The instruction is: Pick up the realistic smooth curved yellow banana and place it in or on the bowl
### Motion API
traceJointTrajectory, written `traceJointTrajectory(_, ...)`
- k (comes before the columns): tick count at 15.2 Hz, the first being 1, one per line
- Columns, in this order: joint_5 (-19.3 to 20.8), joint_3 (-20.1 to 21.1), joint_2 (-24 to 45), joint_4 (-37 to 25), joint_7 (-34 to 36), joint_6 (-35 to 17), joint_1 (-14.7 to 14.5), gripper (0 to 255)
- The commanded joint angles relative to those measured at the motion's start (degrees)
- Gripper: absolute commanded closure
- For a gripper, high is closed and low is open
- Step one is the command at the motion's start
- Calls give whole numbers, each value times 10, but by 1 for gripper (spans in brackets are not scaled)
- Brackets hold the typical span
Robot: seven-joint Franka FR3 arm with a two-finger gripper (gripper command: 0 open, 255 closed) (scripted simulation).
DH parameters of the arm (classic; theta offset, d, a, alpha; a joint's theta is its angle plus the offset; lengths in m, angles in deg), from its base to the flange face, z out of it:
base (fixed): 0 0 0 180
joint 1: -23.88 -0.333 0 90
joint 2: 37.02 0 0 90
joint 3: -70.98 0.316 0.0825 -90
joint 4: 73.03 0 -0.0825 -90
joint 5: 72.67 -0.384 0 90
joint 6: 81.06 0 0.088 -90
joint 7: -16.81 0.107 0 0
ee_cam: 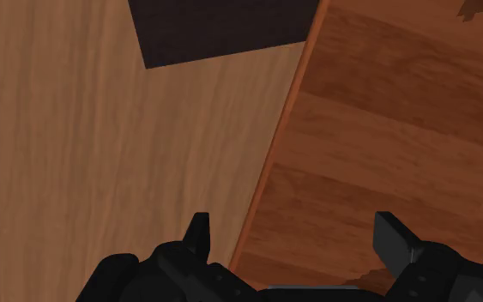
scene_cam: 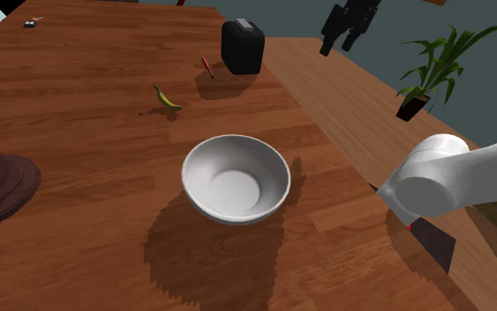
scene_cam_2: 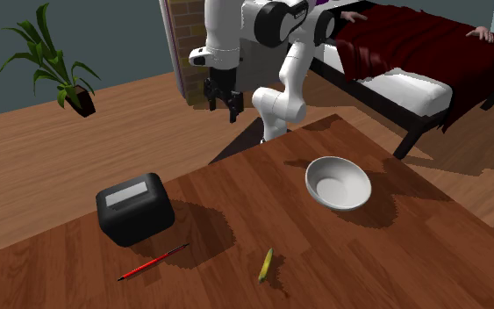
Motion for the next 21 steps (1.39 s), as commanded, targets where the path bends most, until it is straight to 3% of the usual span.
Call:
traceJointTrajectory(1, 0, 0, 0, 0, 0, 0, 0, 0)
traceJointTrajectory(11, -24, 74, 177, -91, 50, -57, -40, 0)
traceJointTrajectory(21, -9, 141, 373, -241, 102, -73, -74, 0)
